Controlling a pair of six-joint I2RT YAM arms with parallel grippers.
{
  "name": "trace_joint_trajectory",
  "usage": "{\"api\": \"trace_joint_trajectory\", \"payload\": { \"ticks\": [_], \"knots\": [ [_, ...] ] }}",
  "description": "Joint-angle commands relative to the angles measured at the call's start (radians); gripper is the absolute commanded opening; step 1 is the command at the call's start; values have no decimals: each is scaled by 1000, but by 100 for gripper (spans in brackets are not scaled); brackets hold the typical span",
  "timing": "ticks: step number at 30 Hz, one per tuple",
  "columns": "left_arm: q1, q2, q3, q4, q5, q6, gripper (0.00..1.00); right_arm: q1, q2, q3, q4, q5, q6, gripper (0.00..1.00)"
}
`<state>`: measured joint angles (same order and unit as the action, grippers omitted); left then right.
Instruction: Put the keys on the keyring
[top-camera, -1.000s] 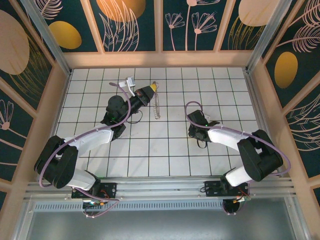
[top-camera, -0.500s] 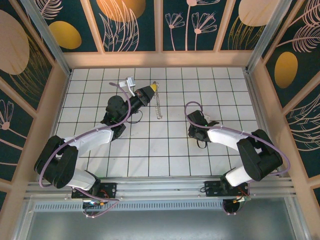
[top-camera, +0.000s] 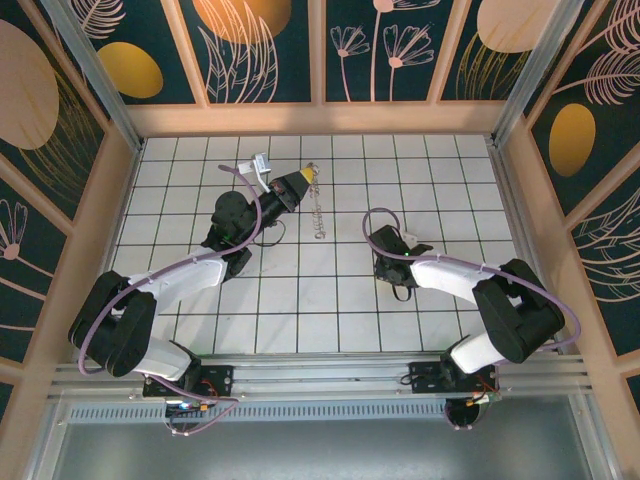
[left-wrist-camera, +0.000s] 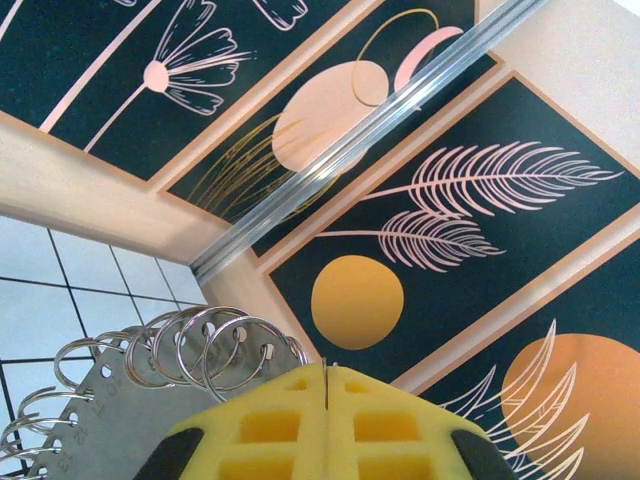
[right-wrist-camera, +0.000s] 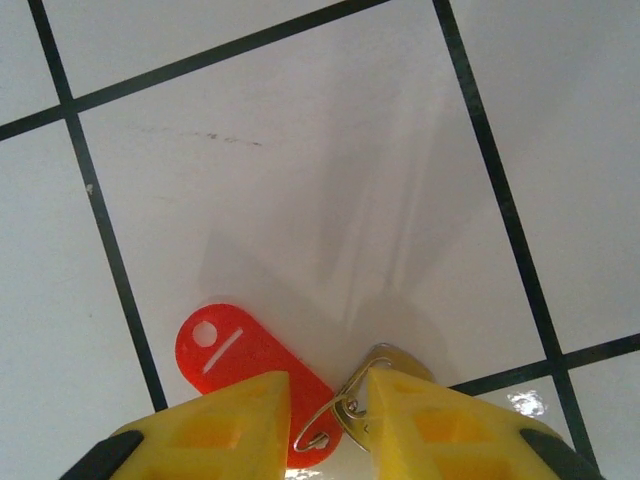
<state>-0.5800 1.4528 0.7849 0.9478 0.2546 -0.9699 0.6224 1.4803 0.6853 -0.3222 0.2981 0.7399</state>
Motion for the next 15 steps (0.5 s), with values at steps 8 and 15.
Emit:
{"api": "trace_joint_trajectory", "payload": {
  "ticks": [8, 15],
  "knots": [
    [-4, 4, 2, 94, 20, -9, 0, 14, 6, 30, -43, 33, 5, 14],
    [-4, 4, 0, 105, 21, -10, 0, 17, -10, 30, -47, 29, 3, 0]
  ]
}}
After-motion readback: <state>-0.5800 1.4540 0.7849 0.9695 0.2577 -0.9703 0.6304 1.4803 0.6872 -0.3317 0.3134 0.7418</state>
